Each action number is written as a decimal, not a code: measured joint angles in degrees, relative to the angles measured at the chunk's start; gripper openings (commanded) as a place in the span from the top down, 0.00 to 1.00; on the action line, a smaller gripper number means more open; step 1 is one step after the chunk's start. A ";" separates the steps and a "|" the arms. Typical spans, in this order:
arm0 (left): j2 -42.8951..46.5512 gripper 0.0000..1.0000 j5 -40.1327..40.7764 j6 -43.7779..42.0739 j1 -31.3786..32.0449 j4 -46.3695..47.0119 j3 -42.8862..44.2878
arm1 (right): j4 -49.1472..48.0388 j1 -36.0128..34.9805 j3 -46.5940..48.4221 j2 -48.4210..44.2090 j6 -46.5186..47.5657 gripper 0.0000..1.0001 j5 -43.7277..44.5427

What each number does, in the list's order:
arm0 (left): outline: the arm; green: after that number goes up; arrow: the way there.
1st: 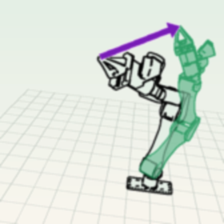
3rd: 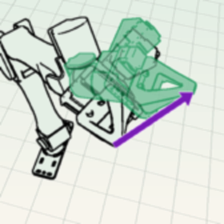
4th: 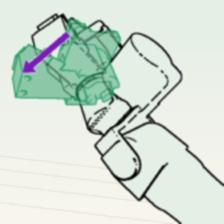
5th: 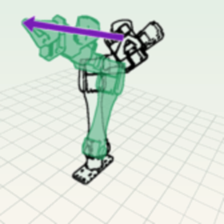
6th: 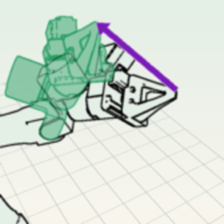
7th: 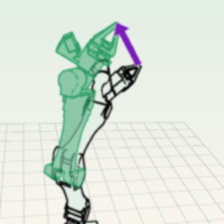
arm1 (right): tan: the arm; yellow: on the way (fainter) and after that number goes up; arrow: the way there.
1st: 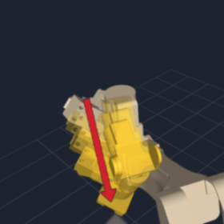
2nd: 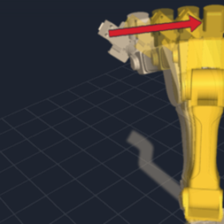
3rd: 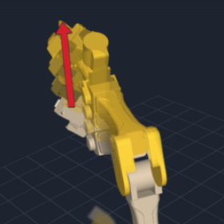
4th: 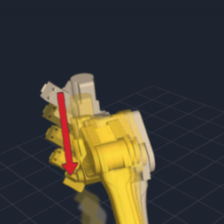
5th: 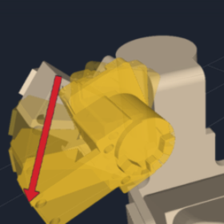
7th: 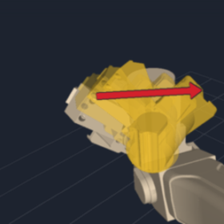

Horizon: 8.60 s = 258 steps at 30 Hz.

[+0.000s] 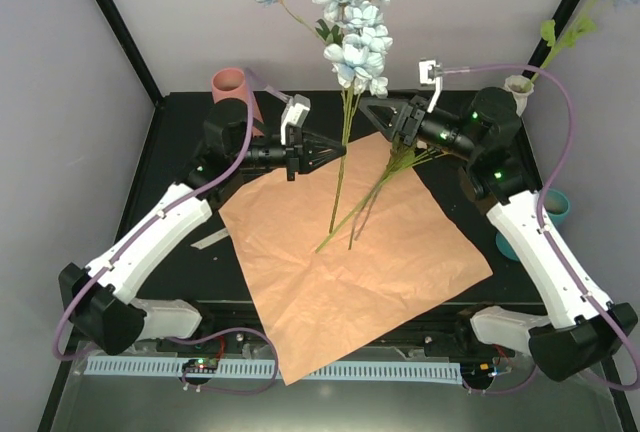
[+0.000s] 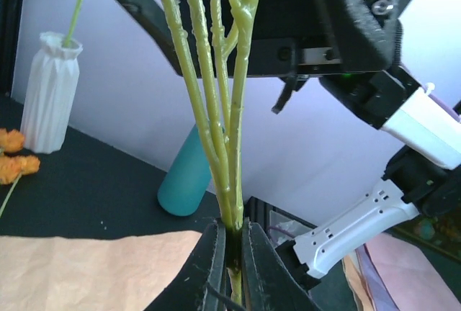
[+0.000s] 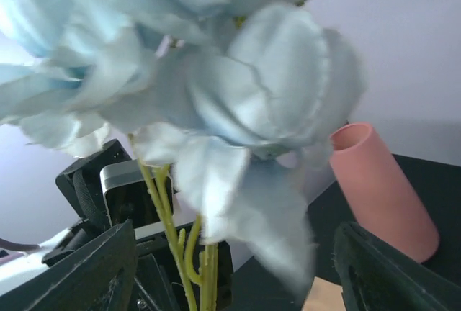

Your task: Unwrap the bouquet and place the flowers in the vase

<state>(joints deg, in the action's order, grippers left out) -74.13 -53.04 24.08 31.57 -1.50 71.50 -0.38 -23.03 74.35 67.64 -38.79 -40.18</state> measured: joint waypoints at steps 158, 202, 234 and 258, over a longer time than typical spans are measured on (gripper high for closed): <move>23.04 0.01 47.39 -10.08 2.29 -18.69 -16.13 | 28.26 38.12 49.70 46.73 23.56 0.00 38.05; -36.35 0.63 34.14 -5.51 10.34 -39.47 15.76 | 53.83 7.04 7.45 4.00 12.35 0.00 51.71; -51.01 0.96 36.89 -0.72 12.81 -44.65 23.08 | 52.26 5.53 6.27 3.17 18.99 0.00 54.10; -28.11 0.99 32.57 3.65 7.04 -40.68 23.47 | 49.79 5.27 13.53 2.84 19.32 0.00 40.48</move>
<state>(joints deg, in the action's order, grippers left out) -102.24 -20.47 27.73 38.61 -42.17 94.98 49.41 -17.76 87.88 70.48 -19.46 0.30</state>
